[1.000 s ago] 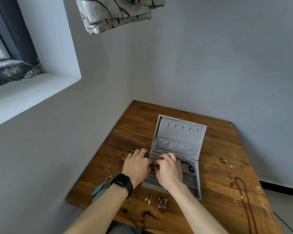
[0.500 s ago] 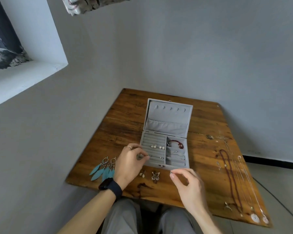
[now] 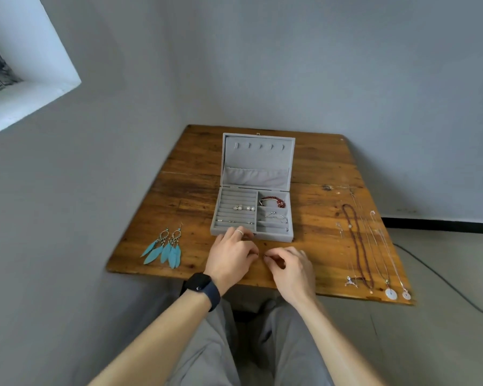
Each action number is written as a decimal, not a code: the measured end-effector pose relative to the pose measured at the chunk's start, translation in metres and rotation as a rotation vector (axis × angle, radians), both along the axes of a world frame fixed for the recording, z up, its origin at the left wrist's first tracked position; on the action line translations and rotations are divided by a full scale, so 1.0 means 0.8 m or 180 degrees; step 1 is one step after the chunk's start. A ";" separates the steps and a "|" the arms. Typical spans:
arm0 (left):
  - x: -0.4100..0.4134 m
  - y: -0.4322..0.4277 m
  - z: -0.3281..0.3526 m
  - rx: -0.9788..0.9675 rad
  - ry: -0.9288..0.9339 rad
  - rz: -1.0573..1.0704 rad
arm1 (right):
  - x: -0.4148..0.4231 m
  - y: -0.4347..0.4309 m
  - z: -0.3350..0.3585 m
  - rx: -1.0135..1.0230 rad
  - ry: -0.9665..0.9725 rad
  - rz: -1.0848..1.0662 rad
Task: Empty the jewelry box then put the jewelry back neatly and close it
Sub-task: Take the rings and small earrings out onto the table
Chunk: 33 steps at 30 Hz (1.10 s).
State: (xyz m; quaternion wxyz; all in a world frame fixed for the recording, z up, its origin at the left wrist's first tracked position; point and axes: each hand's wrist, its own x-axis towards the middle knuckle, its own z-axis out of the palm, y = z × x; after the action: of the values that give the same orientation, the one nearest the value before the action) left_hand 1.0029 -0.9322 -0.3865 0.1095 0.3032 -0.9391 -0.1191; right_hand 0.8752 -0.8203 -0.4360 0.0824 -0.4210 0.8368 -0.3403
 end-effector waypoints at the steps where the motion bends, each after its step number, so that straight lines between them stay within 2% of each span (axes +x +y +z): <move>1: -0.003 0.000 -0.001 -0.0050 -0.0056 -0.0020 | 0.000 0.000 0.000 -0.0018 0.0012 -0.0018; 7: -0.012 0.007 -0.007 -0.0221 -0.0099 0.0021 | -0.004 -0.001 0.000 0.0009 -0.0112 -0.0027; 23: -0.013 0.009 -0.012 -0.0206 -0.0043 0.0154 | -0.001 0.002 -0.006 -0.0144 0.0152 -0.0090; 33: -0.009 0.008 -0.013 -0.0165 -0.0055 0.0087 | 0.001 0.008 -0.003 -0.0092 0.0050 -0.0024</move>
State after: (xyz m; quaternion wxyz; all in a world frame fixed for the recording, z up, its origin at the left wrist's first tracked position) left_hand 0.9954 -0.9260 -0.3965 0.1108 0.3141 -0.9385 -0.0905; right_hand 0.8757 -0.8136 -0.4380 0.0685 -0.4216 0.8340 -0.3494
